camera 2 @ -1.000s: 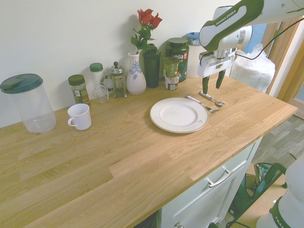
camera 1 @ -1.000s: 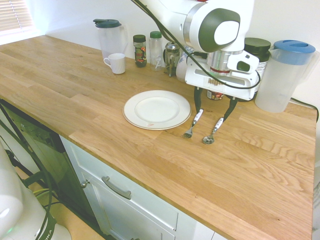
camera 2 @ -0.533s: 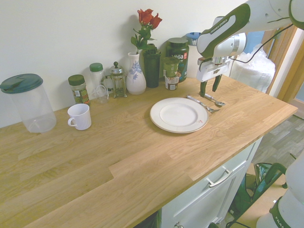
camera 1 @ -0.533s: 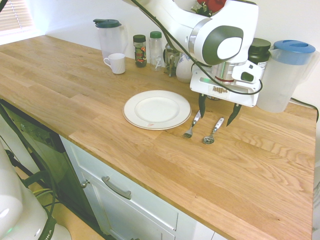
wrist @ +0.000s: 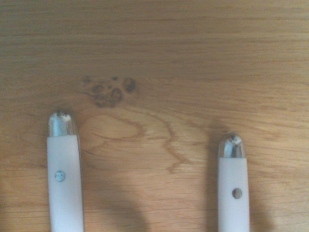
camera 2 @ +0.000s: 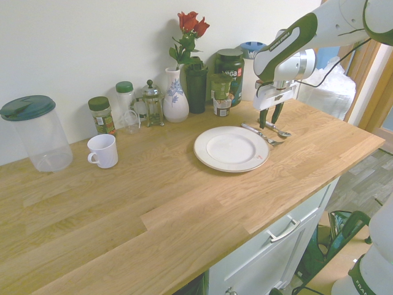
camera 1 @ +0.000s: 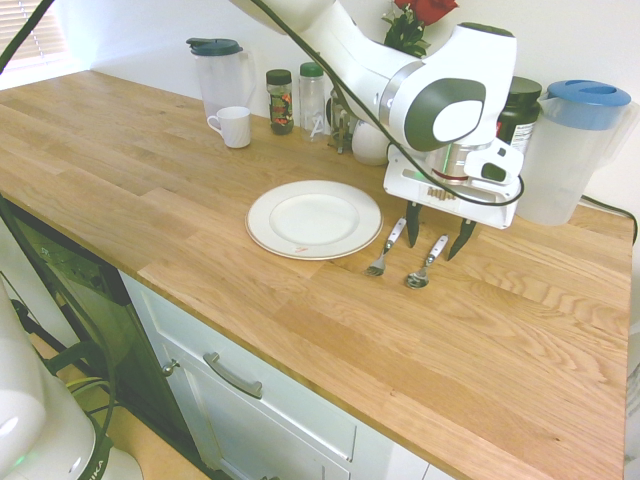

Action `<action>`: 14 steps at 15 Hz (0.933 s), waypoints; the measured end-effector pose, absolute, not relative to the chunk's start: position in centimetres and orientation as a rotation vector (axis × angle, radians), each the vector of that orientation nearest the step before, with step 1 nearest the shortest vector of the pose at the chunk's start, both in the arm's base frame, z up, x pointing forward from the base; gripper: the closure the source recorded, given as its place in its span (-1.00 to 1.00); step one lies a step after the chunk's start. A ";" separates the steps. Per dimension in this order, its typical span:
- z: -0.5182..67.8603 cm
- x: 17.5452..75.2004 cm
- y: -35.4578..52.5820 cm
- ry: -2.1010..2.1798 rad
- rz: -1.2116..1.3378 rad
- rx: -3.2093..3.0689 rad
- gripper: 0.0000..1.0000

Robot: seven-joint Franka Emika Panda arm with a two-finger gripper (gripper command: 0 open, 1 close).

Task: Put the spoon into the plate

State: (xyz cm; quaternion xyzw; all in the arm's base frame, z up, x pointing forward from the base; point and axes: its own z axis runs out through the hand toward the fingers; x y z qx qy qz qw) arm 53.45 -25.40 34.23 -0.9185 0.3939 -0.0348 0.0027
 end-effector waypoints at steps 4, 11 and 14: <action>34.1 53.8 -24.9 1.221 -0.116 -2.889 1.00; 34.1 54.2 -24.2 1.205 -0.124 -2.895 1.00; 34.1 54.2 -24.2 1.207 -0.124 -2.894 1.00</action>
